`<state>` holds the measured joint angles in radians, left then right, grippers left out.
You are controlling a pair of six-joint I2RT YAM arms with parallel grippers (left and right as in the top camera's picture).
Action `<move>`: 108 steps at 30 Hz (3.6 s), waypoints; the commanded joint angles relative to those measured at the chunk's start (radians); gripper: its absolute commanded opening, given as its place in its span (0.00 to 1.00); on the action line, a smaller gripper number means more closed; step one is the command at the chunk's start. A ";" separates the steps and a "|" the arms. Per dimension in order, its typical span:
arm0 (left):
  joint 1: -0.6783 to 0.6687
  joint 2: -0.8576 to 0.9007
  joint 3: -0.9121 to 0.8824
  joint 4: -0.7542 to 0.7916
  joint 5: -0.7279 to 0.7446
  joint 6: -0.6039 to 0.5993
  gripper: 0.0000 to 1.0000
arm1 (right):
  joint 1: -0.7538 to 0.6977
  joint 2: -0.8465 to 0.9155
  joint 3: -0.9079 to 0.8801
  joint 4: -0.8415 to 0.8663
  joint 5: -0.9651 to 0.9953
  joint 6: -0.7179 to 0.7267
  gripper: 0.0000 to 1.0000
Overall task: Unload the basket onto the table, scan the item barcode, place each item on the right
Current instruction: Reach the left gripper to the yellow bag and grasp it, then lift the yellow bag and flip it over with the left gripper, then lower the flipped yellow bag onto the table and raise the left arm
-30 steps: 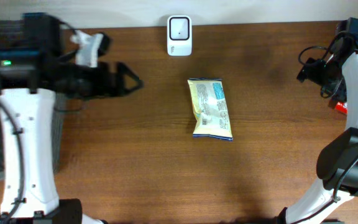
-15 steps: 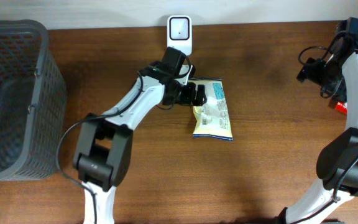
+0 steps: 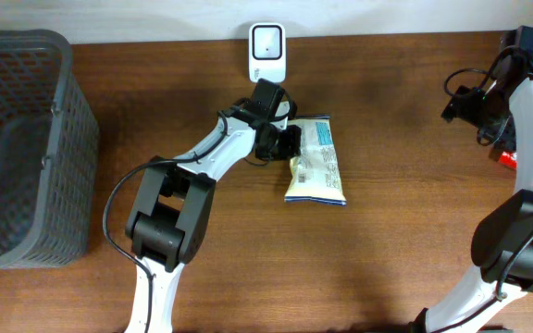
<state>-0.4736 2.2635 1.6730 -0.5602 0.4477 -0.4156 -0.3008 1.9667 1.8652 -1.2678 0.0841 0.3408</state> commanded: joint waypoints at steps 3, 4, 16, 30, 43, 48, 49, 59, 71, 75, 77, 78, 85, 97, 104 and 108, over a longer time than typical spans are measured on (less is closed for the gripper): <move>0.046 -0.058 0.232 -0.352 -0.445 0.032 0.00 | -0.002 -0.014 0.001 0.000 -0.002 0.008 0.99; 0.047 -0.073 0.285 -0.437 -0.598 0.055 0.00 | -0.002 -0.014 0.001 0.000 -0.002 0.009 0.99; 0.045 -0.092 0.408 -0.758 -1.386 0.183 0.00 | -0.002 -0.014 0.001 0.000 -0.002 0.009 0.99; -0.093 0.003 0.310 -0.652 -0.915 0.186 0.04 | -0.002 -0.014 0.001 0.000 -0.002 0.008 0.99; -0.195 0.008 0.583 -0.790 -0.597 0.185 0.24 | -0.002 -0.014 0.001 0.000 -0.002 0.009 0.99; -0.036 0.022 0.583 -0.921 -0.562 0.159 0.00 | -0.002 -0.014 0.001 0.000 -0.002 0.009 0.99; -0.021 0.026 0.550 -0.922 -0.513 0.159 0.00 | -0.002 -0.014 0.001 0.000 -0.002 0.009 0.99; -0.085 0.026 0.149 -0.601 -0.299 0.160 0.00 | -0.002 -0.014 0.001 0.000 -0.002 0.009 0.99; -0.097 0.153 0.450 -0.637 -0.419 0.142 0.00 | -0.002 -0.014 0.001 0.000 -0.002 0.008 0.99; -0.094 0.243 0.450 -0.585 -0.419 0.141 0.00 | -0.002 -0.014 0.001 0.000 -0.002 0.009 0.99; -0.088 0.222 0.498 -0.600 -0.419 0.144 0.00 | -0.002 -0.014 0.001 0.000 -0.002 0.009 0.99; -0.086 0.211 0.548 -0.631 -0.420 0.144 0.00 | -0.002 -0.014 0.001 0.000 -0.002 0.009 0.99; -0.075 0.159 0.926 -1.083 -0.496 0.145 0.00 | -0.002 -0.014 0.001 0.000 -0.002 0.009 0.99; -0.093 0.150 0.401 -0.965 -0.339 0.253 0.00 | -0.002 -0.014 0.001 0.000 -0.002 0.009 0.98; -0.082 0.146 0.395 -0.930 -0.404 0.253 0.00 | -0.002 -0.014 0.001 0.000 -0.002 0.009 0.99; -0.078 0.146 0.683 -1.025 -0.372 0.253 0.00 | -0.002 -0.014 0.001 0.000 -0.002 0.008 0.99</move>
<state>-0.5594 2.4199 2.2097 -1.5791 0.0704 -0.1753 -0.3008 1.9663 1.8652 -1.2675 0.0841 0.3405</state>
